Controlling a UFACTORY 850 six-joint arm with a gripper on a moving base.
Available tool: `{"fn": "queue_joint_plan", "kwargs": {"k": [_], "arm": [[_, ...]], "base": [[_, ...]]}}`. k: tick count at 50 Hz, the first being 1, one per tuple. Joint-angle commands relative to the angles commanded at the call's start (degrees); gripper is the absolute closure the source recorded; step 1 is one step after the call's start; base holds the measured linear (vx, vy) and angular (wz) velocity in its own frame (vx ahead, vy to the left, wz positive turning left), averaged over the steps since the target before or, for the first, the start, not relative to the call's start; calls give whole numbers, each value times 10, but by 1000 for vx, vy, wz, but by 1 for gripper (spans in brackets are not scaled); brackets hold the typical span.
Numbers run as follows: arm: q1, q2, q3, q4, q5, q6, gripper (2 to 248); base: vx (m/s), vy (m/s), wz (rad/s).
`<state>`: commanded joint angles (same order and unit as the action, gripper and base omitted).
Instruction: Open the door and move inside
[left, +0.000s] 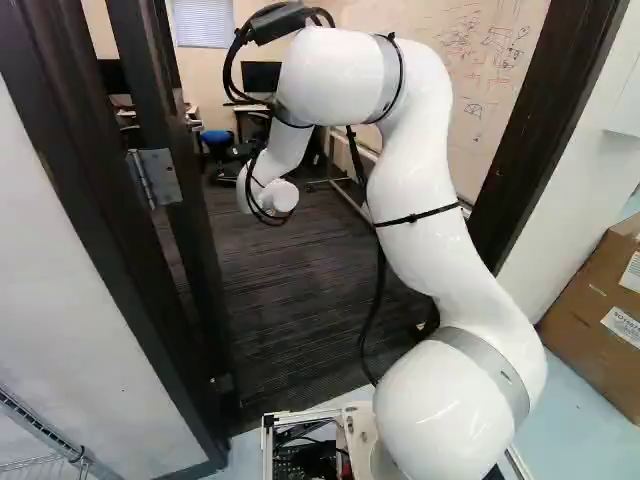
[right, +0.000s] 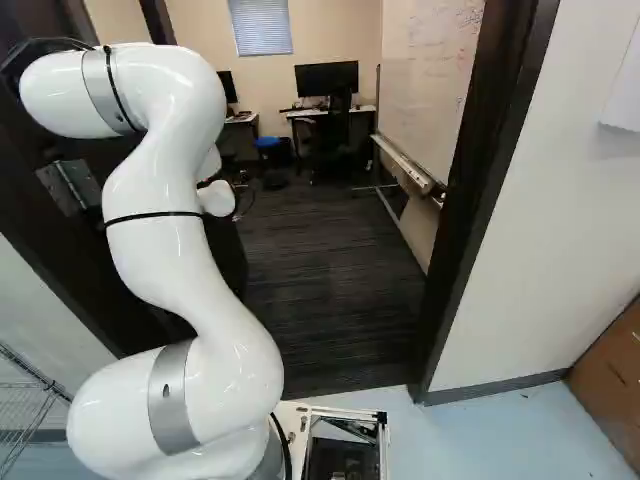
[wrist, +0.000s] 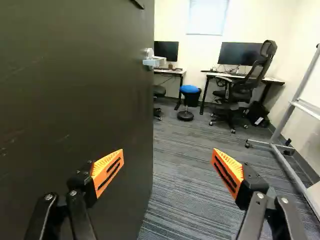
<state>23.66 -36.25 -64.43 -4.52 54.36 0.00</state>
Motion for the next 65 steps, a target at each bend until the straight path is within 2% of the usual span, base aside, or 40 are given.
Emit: {"fn": "queue_joint_plan", "kwargs": {"k": [11, 38, 65], "arm": [[-14, 16, 21, 0, 0, 0, 3], [-22, 35, 43, 2, -2, 0, 3], [-48, 95, 111, 7, -7, 0, 3]], "base": [[0, 0, 0], [0, 0, 0], [0, 0, 0]]}}
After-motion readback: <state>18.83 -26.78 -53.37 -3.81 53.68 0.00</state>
